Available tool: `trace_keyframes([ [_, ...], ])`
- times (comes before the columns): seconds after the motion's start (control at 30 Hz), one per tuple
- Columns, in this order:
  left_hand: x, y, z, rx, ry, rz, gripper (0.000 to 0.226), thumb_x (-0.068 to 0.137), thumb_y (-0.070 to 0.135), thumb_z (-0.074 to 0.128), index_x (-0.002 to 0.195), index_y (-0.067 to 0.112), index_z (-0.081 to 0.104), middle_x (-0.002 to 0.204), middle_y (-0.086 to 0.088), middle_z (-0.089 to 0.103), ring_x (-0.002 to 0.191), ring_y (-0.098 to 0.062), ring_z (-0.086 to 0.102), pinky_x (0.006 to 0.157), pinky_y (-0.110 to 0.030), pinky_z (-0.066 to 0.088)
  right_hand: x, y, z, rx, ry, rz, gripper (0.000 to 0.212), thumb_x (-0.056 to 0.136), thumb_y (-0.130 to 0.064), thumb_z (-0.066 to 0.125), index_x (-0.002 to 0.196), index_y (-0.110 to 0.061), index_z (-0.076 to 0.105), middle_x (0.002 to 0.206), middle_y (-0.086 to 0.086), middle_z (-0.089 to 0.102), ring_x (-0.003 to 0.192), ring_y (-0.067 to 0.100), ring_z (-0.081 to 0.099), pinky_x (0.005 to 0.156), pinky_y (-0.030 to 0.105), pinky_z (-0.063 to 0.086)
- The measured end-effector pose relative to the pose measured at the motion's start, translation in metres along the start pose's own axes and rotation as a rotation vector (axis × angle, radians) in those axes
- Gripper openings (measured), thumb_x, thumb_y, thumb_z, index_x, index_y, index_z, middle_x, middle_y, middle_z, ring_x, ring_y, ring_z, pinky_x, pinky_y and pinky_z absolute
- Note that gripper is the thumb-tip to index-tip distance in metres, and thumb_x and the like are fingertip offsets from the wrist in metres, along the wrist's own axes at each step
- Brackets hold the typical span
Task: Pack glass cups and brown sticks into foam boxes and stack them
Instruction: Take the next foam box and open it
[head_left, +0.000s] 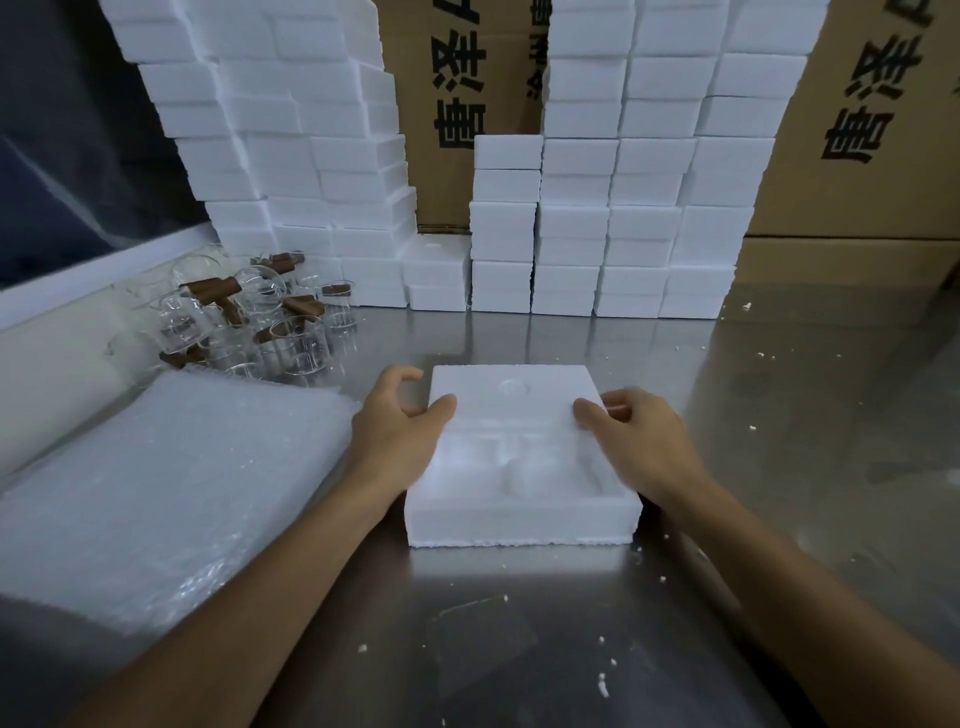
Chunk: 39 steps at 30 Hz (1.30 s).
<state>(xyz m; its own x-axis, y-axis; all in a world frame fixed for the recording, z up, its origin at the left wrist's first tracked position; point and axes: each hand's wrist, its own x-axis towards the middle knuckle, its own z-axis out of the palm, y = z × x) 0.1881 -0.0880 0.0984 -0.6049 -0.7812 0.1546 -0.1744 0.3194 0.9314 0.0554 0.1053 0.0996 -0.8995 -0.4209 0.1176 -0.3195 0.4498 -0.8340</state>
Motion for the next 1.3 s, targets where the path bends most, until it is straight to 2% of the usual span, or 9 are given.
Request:
trace_keyframes([
  [0.13, 0.001, 0.001, -0.001, 0.069, -0.043, 0.047, 0.025, 0.091, 0.029, 0.068, 0.116, 0.025, 0.067, 0.081, 0.010, 0.058, 0.069, -0.006, 0.057, 0.046, -0.007, 0.040, -0.003, -0.003, 0.000, -0.022, -0.025, -0.023, 0.035, 0.093, -0.042, 0.059, 0.127, -0.035, 0.054, 0.094, -0.006, 0.067, 0.082, 0.018, 0.064, 0.076, 0.036, 0.054],
  [0.27, 0.000, 0.007, -0.003, 0.331, -0.040, 0.150, 0.022, 0.094, 0.031, 0.063, 0.112, 0.022, 0.071, 0.098, 0.005, 0.066, 0.091, -0.016, 0.062, 0.077, -0.025, 0.046, -0.007, -0.005, 0.001, 0.011, -0.013, -0.011, 0.034, 0.094, -0.038, 0.059, 0.128, -0.034, 0.060, 0.102, -0.002, 0.066, 0.083, 0.019, 0.063, 0.076, 0.036, 0.055],
  [0.37, 0.001, 0.023, -0.014, 0.488, 0.034, 0.236, 0.008, 0.087, 0.033, 0.068, 0.090, 0.027, 0.074, 0.098, 0.007, 0.069, 0.087, -0.013, 0.062, 0.074, -0.026, 0.043, -0.013, -0.006, 0.014, 0.081, 0.037, -0.004, 0.034, 0.093, -0.036, 0.061, 0.127, -0.033, 0.060, 0.107, -0.005, 0.062, 0.089, 0.017, 0.063, 0.078, 0.035, 0.055],
  [0.57, 0.026, 0.052, -0.073, 0.389, 0.093, 0.032, 0.021, 0.073, 0.043, 0.072, 0.075, 0.022, 0.073, 0.078, 0.008, 0.071, 0.081, -0.019, 0.067, 0.084, -0.036, 0.055, -0.014, -0.007, 0.030, 0.304, 0.213, 0.032, 0.026, 0.089, -0.037, 0.066, 0.114, -0.028, 0.065, 0.107, -0.005, 0.063, 0.090, 0.017, 0.065, 0.069, 0.028, 0.051],
  [0.67, 0.045, 0.049, -0.097, 0.557, 0.176, -0.058, 0.027, 0.079, 0.039, 0.074, 0.080, 0.012, 0.072, 0.074, -0.002, 0.069, 0.073, -0.024, 0.065, 0.077, -0.034, 0.053, -0.005, -0.003, 0.024, 0.513, 0.325, 0.102, 0.006, 0.090, -0.026, 0.064, 0.093, -0.021, 0.067, 0.086, -0.002, 0.065, 0.075, 0.020, 0.062, 0.067, 0.035, 0.052],
  [0.77, 0.065, 0.040, -0.111, 0.709, 0.277, -0.130, 0.020, 0.080, 0.025, 0.072, 0.095, 0.011, 0.071, 0.094, -0.010, 0.068, 0.084, -0.029, 0.059, 0.078, -0.036, 0.046, 0.005, 0.002, 0.014, 0.588, 0.324, 0.143, 0.010, 0.091, -0.017, 0.061, 0.082, -0.016, 0.065, 0.070, -0.001, 0.060, 0.058, 0.014, 0.052, 0.058, 0.031, 0.047],
  [0.97, 0.085, 0.009, -0.113, 0.934, 0.136, 0.171, 0.050, 0.088, 0.011, 0.068, 0.136, 0.017, 0.056, 0.138, -0.014, 0.054, 0.117, -0.039, 0.055, 0.091, -0.049, 0.049, 0.015, 0.003, 0.016, 0.578, 0.269, 0.101, 0.011, 0.092, -0.013, 0.061, 0.085, -0.011, 0.069, 0.071, 0.000, 0.062, 0.057, 0.012, 0.051, 0.056, 0.025, 0.046],
  [1.1, 0.097, 0.003, -0.111, 0.964, -0.026, 0.133, 0.046, 0.090, 0.016, 0.066, 0.134, 0.026, 0.058, 0.125, -0.015, 0.063, 0.100, -0.037, 0.063, 0.084, -0.044, 0.053, 0.019, 0.001, 0.019, 0.534, 0.282, 0.081, 0.012, 0.092, -0.014, 0.061, 0.083, -0.014, 0.069, 0.069, -0.001, 0.064, 0.053, 0.009, 0.051, 0.054, 0.023, 0.047],
  [1.3, 0.109, 0.005, -0.099, 0.856, -0.006, 0.150, 0.031, 0.083, 0.012, 0.075, 0.110, 0.013, 0.062, 0.102, -0.008, 0.063, 0.089, -0.027, 0.059, 0.077, -0.038, 0.051, 0.020, 0.004, 0.020, 0.508, 0.274, 0.077, 0.012, 0.091, -0.014, 0.061, 0.084, -0.015, 0.070, 0.070, -0.002, 0.065, 0.054, 0.008, 0.053, 0.057, 0.027, 0.048],
])
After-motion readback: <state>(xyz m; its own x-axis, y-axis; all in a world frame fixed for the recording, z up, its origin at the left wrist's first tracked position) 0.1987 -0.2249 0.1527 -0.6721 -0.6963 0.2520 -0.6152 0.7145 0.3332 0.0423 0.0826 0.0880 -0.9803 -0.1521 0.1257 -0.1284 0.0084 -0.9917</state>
